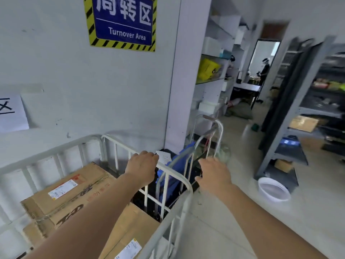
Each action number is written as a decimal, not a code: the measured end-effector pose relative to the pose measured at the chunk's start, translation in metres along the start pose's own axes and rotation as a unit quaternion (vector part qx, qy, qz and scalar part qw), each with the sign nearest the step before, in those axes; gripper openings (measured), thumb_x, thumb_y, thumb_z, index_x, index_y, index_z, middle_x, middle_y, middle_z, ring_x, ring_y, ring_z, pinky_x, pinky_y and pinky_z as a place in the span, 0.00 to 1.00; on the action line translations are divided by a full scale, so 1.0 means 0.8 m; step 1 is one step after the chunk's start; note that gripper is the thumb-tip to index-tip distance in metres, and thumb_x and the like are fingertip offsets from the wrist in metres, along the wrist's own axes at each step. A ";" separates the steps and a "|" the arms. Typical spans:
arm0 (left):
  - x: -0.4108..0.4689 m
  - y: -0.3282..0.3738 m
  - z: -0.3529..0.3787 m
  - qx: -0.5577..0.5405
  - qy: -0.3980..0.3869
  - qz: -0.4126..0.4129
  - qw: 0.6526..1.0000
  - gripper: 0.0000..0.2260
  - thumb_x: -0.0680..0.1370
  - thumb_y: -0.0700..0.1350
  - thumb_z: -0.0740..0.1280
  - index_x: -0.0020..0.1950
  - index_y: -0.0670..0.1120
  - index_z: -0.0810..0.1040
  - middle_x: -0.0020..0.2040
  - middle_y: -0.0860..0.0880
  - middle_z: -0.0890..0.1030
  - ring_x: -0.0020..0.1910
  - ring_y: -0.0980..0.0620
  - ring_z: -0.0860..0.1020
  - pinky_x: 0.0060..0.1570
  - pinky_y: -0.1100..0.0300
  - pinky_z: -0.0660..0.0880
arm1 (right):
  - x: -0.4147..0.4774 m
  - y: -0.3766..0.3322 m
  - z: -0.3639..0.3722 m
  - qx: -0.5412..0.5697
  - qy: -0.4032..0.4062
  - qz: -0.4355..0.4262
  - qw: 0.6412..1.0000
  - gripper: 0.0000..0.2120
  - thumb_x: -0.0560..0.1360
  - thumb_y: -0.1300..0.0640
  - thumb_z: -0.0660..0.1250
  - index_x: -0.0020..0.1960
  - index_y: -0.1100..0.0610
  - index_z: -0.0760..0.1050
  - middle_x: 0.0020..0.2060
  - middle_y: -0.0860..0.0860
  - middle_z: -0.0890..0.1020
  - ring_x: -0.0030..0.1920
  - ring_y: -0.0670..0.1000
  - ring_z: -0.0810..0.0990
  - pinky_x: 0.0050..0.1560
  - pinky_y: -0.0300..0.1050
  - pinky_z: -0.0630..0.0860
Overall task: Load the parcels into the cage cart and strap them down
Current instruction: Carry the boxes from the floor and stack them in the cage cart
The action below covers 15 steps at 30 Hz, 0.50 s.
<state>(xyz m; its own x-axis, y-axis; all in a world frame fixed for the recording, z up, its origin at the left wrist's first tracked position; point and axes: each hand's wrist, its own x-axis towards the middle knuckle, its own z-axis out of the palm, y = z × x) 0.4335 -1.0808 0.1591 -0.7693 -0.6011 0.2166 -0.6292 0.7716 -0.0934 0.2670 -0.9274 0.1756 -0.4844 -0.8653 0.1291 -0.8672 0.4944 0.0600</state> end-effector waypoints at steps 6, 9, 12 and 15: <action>-0.049 0.103 -0.043 -0.005 0.021 0.084 0.996 0.14 0.76 0.43 0.65 0.61 0.48 0.72 0.57 0.50 0.77 0.58 0.48 0.74 0.53 0.54 0.71 | -0.137 0.076 -0.040 -0.010 0.004 0.097 0.995 0.20 0.77 0.48 0.62 0.67 0.51 0.68 0.62 0.52 0.75 0.64 0.54 0.71 0.60 0.49 0.69; -0.071 0.146 -0.059 -0.015 0.033 0.128 0.991 0.15 0.76 0.44 0.65 0.62 0.49 0.72 0.58 0.50 0.77 0.59 0.48 0.73 0.54 0.55 0.71 | -0.205 0.099 -0.055 -0.025 0.012 0.154 0.988 0.20 0.78 0.47 0.61 0.68 0.53 0.66 0.63 0.53 0.73 0.65 0.55 0.69 0.61 0.49 0.68; -0.093 0.184 -0.073 -0.035 0.039 0.181 0.982 0.14 0.77 0.44 0.65 0.62 0.48 0.72 0.58 0.50 0.77 0.58 0.49 0.74 0.54 0.55 0.72 | -0.271 0.115 -0.061 -0.044 0.015 0.219 0.975 0.23 0.79 0.45 0.61 0.71 0.53 0.65 0.65 0.53 0.72 0.66 0.55 0.68 0.64 0.49 0.68; -0.120 0.223 -0.083 -0.038 0.045 0.253 0.966 0.15 0.77 0.45 0.64 0.63 0.47 0.71 0.58 0.49 0.76 0.60 0.48 0.73 0.53 0.55 0.71 | -0.342 0.121 -0.067 -0.049 0.009 0.290 0.956 0.24 0.78 0.44 0.61 0.72 0.52 0.64 0.65 0.52 0.72 0.66 0.54 0.69 0.63 0.48 0.67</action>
<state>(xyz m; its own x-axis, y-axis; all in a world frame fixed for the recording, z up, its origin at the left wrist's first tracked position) 0.4027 -0.8717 0.1864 -0.9611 -0.1248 0.2464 -0.1625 0.9769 -0.1390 0.3215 -0.6383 0.1994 -0.8777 -0.4423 0.1845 -0.4382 0.8965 0.0649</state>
